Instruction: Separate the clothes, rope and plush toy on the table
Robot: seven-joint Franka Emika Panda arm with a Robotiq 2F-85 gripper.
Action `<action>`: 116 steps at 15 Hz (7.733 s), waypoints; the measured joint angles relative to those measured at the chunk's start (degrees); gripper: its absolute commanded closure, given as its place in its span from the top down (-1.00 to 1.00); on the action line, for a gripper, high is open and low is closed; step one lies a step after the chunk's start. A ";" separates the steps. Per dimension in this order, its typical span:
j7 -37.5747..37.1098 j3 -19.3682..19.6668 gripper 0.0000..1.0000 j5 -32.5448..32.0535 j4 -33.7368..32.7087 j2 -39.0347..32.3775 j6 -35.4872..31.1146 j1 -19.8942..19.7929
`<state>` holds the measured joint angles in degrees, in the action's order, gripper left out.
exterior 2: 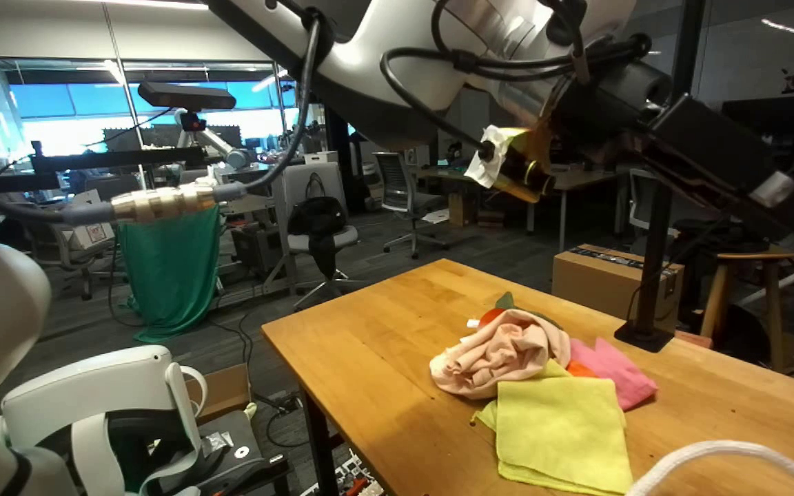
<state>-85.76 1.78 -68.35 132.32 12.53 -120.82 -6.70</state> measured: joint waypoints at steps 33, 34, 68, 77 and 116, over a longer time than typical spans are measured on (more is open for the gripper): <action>19.80 -10.04 1.00 30.20 5.65 -13.41 -27.77 9.54; 19.17 -9.83 1.00 29.38 4.40 -14.77 -27.98 9.55; 33.55 -2.07 1.00 44.86 -9.79 -32.04 -22.84 14.31; 34.01 1.27 0.32 41.68 -10.50 -33.90 -24.28 17.61; 23.40 -11.27 -0.85 38.05 2.83 -2.59 -14.12 19.25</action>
<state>-62.37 -9.49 -30.30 135.15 9.95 -134.94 12.55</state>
